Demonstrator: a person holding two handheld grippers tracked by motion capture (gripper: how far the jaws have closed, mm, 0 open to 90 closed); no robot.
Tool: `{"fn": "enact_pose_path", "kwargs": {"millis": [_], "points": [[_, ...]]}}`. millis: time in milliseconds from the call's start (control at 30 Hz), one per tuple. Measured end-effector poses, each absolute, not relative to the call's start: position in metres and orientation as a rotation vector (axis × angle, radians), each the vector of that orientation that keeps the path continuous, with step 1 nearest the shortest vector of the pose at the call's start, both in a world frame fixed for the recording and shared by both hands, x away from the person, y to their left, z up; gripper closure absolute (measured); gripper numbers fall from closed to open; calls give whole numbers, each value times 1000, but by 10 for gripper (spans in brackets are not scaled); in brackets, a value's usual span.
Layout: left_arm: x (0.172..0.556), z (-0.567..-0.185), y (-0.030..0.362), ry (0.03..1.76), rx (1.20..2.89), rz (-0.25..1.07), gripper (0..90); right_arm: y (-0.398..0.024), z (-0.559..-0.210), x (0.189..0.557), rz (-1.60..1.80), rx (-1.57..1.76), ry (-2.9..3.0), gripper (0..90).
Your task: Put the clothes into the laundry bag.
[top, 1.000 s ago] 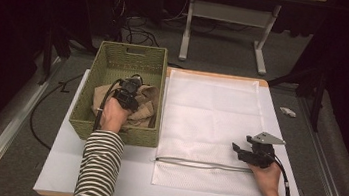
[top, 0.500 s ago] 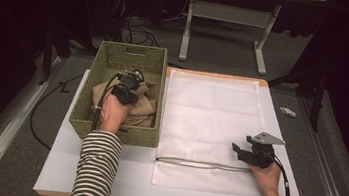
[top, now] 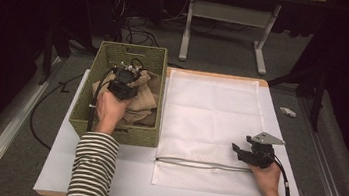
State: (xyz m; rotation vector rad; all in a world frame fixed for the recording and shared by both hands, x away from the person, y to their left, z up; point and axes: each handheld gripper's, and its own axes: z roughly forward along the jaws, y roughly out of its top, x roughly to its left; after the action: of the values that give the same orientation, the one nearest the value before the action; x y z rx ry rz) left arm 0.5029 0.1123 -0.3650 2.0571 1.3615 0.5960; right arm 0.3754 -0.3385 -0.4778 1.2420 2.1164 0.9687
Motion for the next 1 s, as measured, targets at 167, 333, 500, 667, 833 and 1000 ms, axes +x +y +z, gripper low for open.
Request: {"fn": "enact_pose_path", "kwargs": {"millis": [167, 333, 500, 667, 833, 1000], "points": [[499, -357, 114, 1338, 2014, 594, 765, -339, -478, 375, 969, 1241, 2116, 324], [493, -344, 117, 1304, 1959, 604, 766, -338, -478, 375, 968, 1245, 2116, 325], [489, -335, 121, 1295, 1907, 588, 768, -339, -478, 375, 968, 1245, 2115, 325], [483, -323, 120, 1252, 1874, 595, 770, -338, -478, 375, 967, 1245, 2115, 325], [479, -313, 117, 1221, 1847, 590, 772, -339, -478, 375, 969, 1249, 2114, 324], [474, -304, 112, 1177, 1854, 596, 772, -338, -478, 375, 967, 1246, 2116, 324]]}}
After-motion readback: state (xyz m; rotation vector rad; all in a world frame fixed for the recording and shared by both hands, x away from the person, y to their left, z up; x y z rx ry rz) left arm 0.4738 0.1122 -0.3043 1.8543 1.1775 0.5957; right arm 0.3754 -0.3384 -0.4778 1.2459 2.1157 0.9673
